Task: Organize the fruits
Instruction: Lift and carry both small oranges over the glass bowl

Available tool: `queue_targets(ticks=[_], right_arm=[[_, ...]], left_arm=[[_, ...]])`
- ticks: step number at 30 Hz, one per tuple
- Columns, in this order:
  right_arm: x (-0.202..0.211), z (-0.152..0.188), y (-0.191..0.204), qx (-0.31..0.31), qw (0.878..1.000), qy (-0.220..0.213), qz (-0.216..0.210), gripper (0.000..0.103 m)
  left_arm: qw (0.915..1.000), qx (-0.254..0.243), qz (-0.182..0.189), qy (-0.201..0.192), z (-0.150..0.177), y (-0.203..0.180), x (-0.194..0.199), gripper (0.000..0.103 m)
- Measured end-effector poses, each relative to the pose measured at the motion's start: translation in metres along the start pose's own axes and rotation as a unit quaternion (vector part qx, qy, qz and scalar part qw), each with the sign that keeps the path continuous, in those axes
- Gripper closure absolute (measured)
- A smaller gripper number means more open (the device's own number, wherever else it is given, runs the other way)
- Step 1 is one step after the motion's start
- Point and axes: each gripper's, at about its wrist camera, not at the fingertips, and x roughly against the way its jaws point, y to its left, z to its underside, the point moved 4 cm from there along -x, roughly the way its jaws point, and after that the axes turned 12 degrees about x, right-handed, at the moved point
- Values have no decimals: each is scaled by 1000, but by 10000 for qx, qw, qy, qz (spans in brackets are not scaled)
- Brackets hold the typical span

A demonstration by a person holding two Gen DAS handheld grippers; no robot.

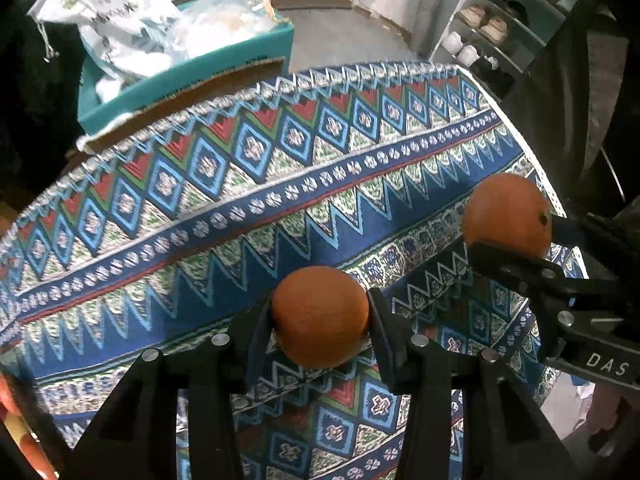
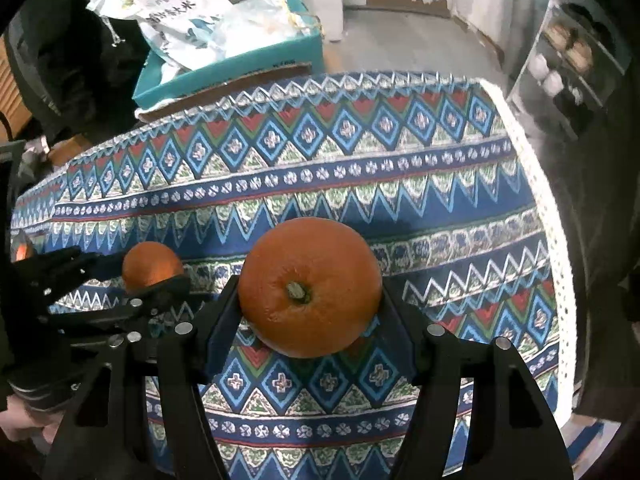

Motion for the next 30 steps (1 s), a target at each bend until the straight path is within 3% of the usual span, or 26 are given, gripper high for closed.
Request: queue_targets(ticks=[30], right_arm=[[114, -40, 51, 505, 9933, -1021, -188, 38]], left_arm=[[9925, 147, 80, -1209, -3, 31, 151, 57]])
